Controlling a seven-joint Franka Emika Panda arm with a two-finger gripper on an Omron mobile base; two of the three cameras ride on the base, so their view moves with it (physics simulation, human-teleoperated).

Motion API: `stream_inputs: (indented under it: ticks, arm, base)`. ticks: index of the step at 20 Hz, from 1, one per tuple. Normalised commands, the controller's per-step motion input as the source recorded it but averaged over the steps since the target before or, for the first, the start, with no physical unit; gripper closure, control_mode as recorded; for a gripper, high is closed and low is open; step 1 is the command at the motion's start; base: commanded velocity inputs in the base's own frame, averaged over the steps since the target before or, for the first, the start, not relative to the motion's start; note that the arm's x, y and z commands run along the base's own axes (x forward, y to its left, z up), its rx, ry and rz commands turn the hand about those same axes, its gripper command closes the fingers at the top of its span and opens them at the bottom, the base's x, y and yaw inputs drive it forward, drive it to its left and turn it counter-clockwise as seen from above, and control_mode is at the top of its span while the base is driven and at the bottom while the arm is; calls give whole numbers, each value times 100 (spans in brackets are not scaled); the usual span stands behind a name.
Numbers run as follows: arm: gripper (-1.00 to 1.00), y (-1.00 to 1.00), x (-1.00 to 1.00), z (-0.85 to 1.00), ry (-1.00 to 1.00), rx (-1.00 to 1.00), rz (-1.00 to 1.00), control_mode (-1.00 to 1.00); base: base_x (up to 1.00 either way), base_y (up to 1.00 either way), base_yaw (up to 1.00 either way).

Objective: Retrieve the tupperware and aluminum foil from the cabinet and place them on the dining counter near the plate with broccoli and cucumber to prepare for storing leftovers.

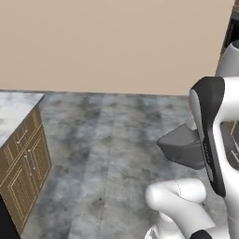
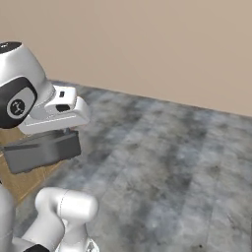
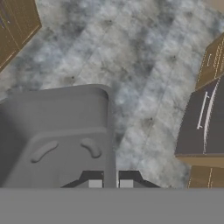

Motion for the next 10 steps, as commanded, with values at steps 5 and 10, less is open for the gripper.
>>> stream_inputs:
  ticks: [5, 10]
  arm:
    - [100, 0, 0, 0, 0, 0, 0, 100]
    - [100, 0, 0, 0, 0, 0, 0, 100]
  base:
    - [100, 2, 10]
    - [100, 9, 11]
